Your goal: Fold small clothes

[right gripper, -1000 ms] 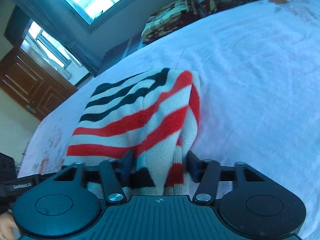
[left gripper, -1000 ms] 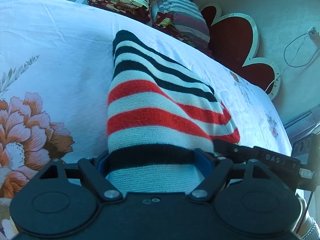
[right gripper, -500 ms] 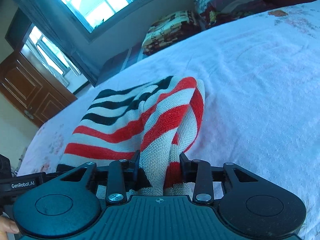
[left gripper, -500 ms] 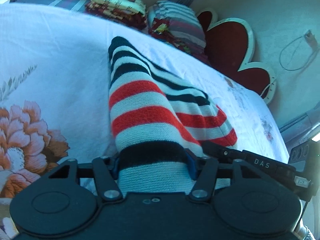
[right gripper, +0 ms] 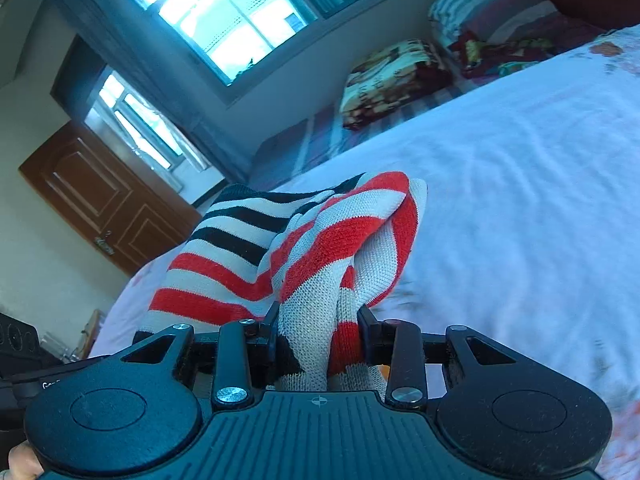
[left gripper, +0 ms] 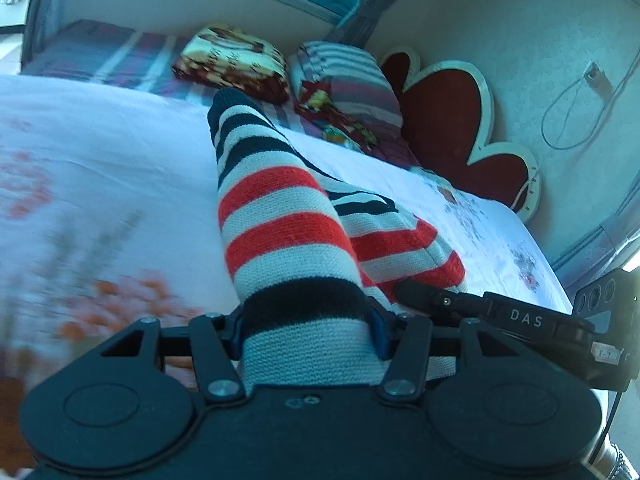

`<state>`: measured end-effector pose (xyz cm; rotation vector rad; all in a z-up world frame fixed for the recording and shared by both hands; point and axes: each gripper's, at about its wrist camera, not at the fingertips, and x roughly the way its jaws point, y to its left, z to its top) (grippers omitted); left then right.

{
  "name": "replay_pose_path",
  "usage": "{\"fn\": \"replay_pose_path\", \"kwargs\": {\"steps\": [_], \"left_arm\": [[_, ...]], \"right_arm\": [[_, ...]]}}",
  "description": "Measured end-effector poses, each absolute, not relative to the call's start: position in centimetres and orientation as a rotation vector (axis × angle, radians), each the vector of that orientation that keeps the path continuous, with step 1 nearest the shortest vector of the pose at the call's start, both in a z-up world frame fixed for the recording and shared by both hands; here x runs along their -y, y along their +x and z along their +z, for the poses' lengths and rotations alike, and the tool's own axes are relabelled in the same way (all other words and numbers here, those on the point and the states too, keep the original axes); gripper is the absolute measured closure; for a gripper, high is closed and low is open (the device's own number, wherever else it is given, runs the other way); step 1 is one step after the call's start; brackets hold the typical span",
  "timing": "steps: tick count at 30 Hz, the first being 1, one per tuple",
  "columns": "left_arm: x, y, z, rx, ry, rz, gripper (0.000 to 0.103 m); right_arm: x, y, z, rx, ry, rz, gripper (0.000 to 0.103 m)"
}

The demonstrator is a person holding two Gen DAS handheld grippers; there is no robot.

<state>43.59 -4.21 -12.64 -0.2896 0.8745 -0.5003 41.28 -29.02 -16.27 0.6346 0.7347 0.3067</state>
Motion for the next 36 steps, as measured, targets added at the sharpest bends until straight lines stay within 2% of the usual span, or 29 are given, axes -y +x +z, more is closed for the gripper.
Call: {"fn": "replay_pose_path", "kwargs": {"steps": [11, 21, 26, 29, 31, 36], "left_arm": [[-9.9, 43.6, -11.2, -0.840, -0.279, -0.443, 0.049], [-21.5, 46.5, -13.7, -0.849, -0.304, -0.390, 0.049], [-23.9, 47.9, -17.0, -0.869, -0.317, -0.353, 0.047], [-25.5, 47.9, -19.1, -0.871, -0.359, -0.336, 0.035], [-25.5, 48.0, -18.8, -0.862, -0.346, -0.334, 0.032], [-26.2, 47.3, -16.0, -0.829, -0.328, -0.294, 0.036]], "right_arm": [[13.1, 43.0, -15.8, -0.743, 0.625, 0.360, 0.067], [-0.4, 47.5, -18.8, -0.784, 0.597, 0.370, 0.067], [-2.5, 49.5, -21.6, -0.830, 0.565, 0.362, 0.067], [-1.9, 50.1, -23.1, -0.857, 0.568, 0.351, 0.064], [-1.0, 50.0, -23.3, -0.852, 0.568, 0.333, 0.058], [0.4, 49.7, -20.0, -0.771, 0.521, 0.292, 0.058]]}}
